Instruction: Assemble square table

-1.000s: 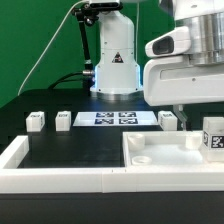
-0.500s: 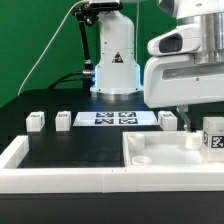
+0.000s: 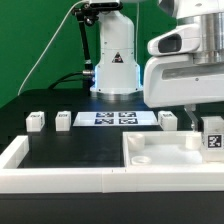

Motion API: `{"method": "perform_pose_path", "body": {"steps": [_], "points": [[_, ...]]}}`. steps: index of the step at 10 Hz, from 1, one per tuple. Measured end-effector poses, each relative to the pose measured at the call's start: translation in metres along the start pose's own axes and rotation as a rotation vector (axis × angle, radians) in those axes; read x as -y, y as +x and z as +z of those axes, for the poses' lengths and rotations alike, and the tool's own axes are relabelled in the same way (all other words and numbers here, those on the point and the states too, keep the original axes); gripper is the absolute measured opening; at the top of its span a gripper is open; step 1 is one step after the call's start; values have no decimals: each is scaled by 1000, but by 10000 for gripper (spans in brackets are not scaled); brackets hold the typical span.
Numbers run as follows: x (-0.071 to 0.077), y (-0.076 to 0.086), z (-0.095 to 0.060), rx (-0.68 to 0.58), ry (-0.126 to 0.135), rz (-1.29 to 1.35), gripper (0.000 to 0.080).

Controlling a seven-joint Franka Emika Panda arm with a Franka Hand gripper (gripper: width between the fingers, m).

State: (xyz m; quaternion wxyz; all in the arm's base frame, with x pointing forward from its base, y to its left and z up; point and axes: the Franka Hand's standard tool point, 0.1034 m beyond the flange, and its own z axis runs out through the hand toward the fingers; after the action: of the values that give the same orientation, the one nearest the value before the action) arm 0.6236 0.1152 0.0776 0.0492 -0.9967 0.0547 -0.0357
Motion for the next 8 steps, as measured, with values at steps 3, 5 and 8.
{"method": "perform_pose_path", "body": {"steps": [3,5,8], "points": [[0,0,0,-2,6,262,291],[-1,-1,1,-6,6,438,291],[1,-5,1,-10,18,775,291]]}}
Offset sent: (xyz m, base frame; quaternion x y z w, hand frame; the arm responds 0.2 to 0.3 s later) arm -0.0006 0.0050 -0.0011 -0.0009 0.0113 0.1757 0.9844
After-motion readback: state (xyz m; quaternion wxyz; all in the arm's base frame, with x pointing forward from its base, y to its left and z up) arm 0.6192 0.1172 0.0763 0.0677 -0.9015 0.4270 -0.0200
